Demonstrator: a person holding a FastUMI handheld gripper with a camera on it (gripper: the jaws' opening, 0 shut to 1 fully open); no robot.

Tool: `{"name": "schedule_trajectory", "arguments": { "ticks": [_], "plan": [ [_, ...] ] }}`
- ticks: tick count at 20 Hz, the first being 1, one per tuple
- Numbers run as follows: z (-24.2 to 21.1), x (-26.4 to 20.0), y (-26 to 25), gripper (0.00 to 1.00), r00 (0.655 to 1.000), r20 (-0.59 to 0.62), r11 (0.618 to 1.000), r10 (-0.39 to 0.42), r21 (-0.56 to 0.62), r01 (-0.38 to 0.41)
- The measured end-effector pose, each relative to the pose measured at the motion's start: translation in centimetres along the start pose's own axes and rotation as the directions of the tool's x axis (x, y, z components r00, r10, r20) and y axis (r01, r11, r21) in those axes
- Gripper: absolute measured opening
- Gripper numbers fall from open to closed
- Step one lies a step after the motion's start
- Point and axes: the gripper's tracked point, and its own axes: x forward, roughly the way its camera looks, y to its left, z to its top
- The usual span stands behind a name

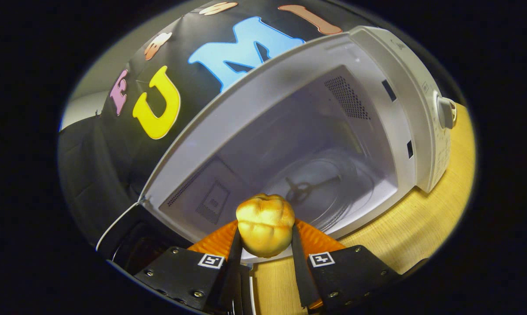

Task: Open the microwave, put the food inside, and close the microwave door.

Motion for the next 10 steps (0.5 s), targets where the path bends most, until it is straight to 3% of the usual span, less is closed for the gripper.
{"name": "schedule_trajectory", "arguments": {
  "ticks": [10],
  "plan": [
    [1.0, 3.9, -2.4, 0.56, 0.995, 0.036, 0.995, -0.096, 0.026, 0.095]
  ]
}}
